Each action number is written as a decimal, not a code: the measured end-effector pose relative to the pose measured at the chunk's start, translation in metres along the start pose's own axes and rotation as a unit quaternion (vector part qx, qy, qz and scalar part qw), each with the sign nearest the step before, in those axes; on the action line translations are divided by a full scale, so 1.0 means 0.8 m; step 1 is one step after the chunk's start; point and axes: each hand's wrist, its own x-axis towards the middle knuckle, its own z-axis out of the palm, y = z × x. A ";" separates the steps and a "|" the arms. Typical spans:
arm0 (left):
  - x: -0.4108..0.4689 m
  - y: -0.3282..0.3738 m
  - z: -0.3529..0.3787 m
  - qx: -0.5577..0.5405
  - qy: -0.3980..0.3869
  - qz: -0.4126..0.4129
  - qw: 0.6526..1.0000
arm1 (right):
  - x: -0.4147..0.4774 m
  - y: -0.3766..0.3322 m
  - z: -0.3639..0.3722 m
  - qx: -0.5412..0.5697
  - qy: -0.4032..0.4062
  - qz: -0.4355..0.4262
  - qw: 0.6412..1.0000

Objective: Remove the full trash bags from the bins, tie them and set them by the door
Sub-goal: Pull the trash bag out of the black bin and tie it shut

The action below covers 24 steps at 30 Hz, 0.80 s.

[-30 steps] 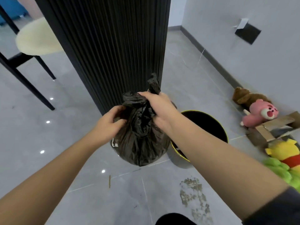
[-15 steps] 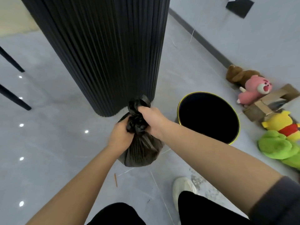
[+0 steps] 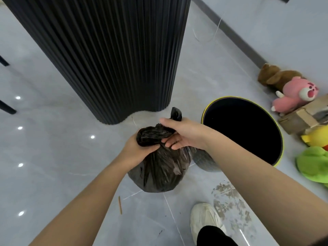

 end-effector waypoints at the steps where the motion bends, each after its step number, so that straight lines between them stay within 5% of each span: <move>1: 0.002 0.000 0.001 0.007 0.005 -0.002 1.000 | -0.003 0.000 -0.005 -0.039 -0.031 -0.001 0.999; 5: -0.001 0.005 0.001 -0.021 0.026 -0.051 0.998 | -0.019 -0.003 -0.024 -0.313 -0.047 -0.007 0.949; 8: -0.003 0.011 -0.003 -0.116 0.023 -0.033 0.992 | -0.013 0.010 -0.026 -0.551 0.106 -0.129 0.818; 9: -0.004 0.015 -0.005 -0.130 0.013 -0.024 0.991 | -0.007 0.018 -0.024 -0.536 0.126 -0.183 0.814; 12: -0.006 0.025 -0.010 -0.201 0.000 -0.031 0.979 | 0.008 0.037 -0.013 -0.267 0.071 -0.250 0.928; 14: -0.008 0.032 -0.013 -0.179 0.021 -0.052 0.982 | 0.008 0.042 -0.004 -0.102 0.051 -0.237 0.965; 20: -0.010 0.043 -0.021 0.000 -0.079 -0.024 0.997 | 0.012 0.027 0.011 0.108 0.065 -0.234 0.964; 24: -0.004 0.046 -0.011 0.050 -0.131 -0.046 0.989 | 0.026 0.015 0.023 0.058 0.135 -0.271 0.951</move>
